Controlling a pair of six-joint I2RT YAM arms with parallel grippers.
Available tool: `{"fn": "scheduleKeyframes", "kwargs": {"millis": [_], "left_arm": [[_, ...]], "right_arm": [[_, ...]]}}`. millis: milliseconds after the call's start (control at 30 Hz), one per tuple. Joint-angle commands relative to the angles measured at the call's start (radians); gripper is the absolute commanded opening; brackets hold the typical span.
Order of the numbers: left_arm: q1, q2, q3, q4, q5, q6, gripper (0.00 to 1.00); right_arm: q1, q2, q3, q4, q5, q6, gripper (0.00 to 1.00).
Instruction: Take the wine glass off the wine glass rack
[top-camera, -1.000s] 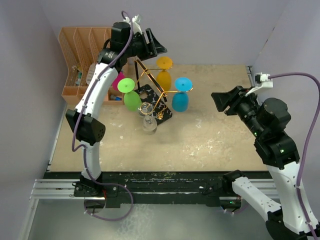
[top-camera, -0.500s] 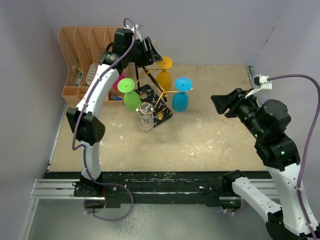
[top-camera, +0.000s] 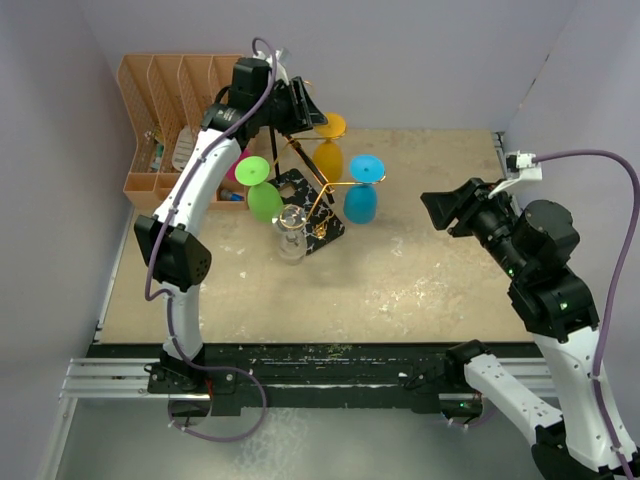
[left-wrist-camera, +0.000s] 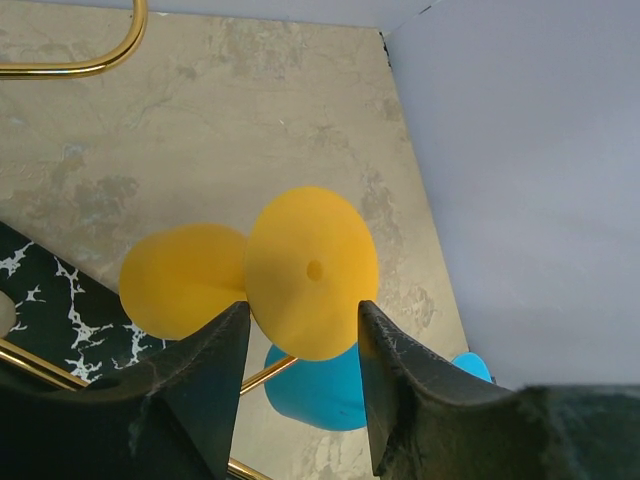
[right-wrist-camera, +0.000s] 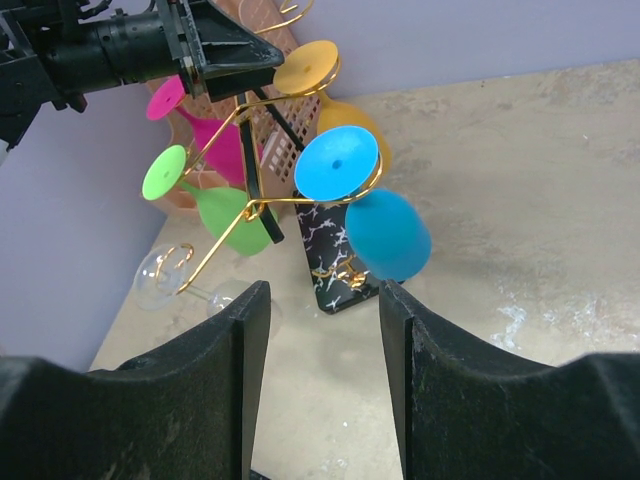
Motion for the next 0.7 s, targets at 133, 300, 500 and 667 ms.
{"fn": "scheduleKeyframes", "kwargs": {"millis": [133,300,500,667], "left_arm": [[-0.005,-0.017,-0.002,0.044,0.016,0.007,0.50],[-0.004,-0.005,-0.003,0.043,0.025,0.002,0.48],[-0.004,0.003,-0.009,0.053,0.031,-0.005,0.44],[-0.005,0.007,-0.010,0.060,0.042,-0.012,0.34]], "right_arm": [[0.000,-0.015,0.002,0.025,-0.004,-0.003,0.50],[0.000,-0.014,-0.002,0.027,-0.005,-0.003,0.50],[0.000,-0.015,-0.001,0.027,-0.003,-0.005,0.50],[0.000,-0.023,-0.004,0.030,0.002,-0.004,0.50]]}}
